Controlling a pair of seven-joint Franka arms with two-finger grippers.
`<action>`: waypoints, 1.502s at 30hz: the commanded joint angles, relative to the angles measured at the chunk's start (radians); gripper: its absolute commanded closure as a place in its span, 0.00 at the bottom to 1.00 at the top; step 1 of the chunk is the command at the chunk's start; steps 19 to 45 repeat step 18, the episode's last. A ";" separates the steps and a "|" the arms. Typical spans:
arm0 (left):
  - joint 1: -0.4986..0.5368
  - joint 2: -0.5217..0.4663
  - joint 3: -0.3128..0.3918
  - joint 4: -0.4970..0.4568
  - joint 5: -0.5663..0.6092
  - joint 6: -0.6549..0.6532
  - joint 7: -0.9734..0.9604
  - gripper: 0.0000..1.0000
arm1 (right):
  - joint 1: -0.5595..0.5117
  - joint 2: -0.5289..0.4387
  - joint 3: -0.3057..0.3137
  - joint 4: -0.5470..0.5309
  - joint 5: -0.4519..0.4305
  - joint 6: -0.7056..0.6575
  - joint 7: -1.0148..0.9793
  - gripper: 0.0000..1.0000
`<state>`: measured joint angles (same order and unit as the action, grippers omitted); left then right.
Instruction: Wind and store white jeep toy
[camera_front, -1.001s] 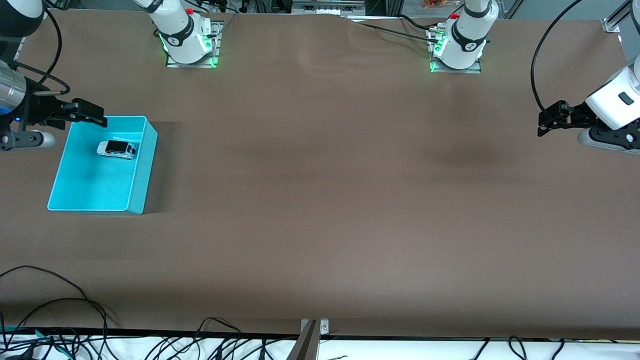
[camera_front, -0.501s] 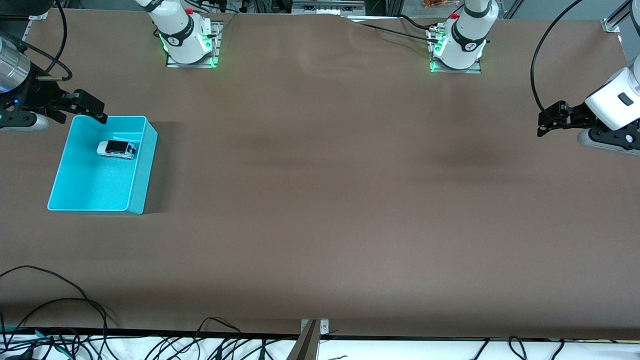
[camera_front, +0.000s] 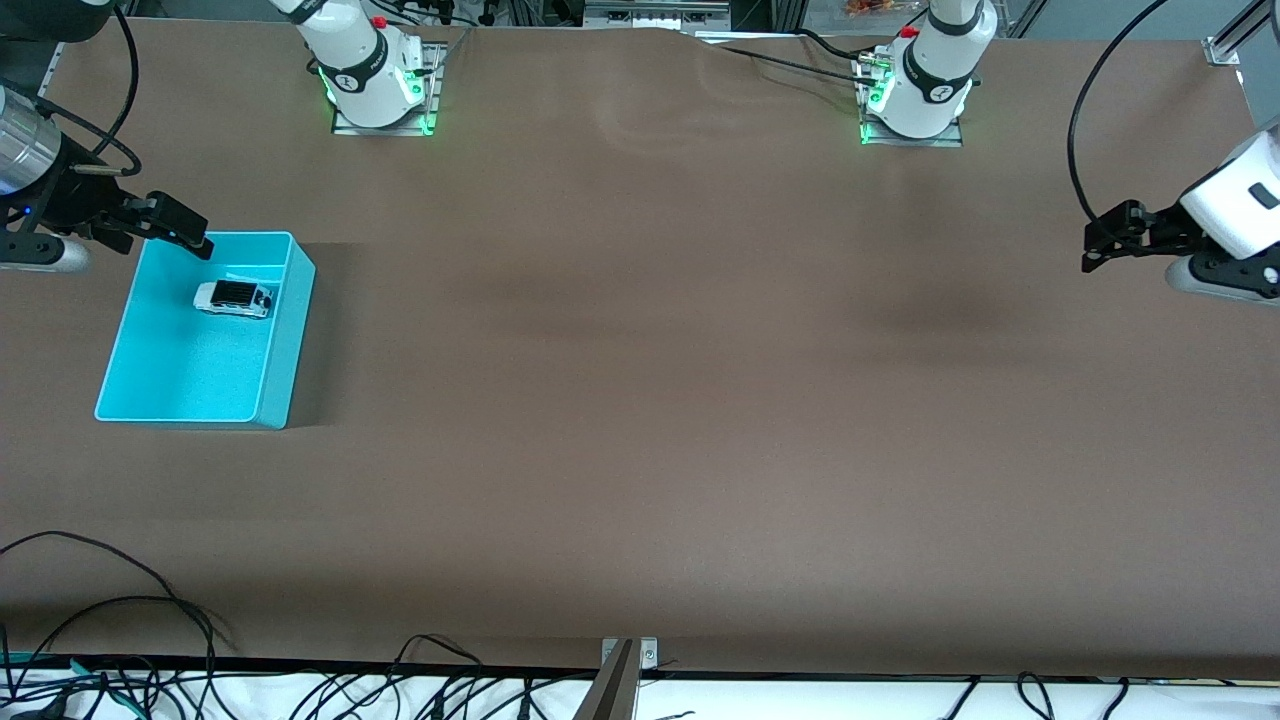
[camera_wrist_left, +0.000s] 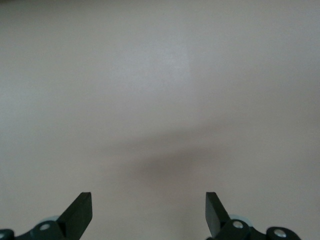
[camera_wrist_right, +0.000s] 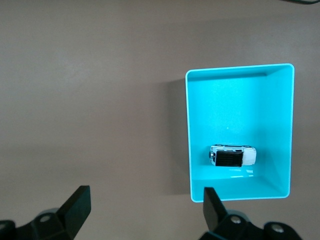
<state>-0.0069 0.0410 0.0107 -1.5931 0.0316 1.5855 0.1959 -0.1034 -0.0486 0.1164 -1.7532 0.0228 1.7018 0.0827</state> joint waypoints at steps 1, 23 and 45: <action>-0.001 0.017 0.005 0.045 -0.015 -0.036 -0.006 0.00 | -0.015 0.006 0.017 0.014 -0.017 -0.001 0.014 0.00; -0.002 0.019 0.005 0.047 -0.015 -0.036 -0.006 0.00 | -0.015 0.012 0.016 0.014 -0.017 -0.024 -0.020 0.00; -0.002 0.019 0.005 0.047 -0.015 -0.036 -0.006 0.00 | -0.015 0.012 0.016 0.014 -0.017 -0.024 -0.020 0.00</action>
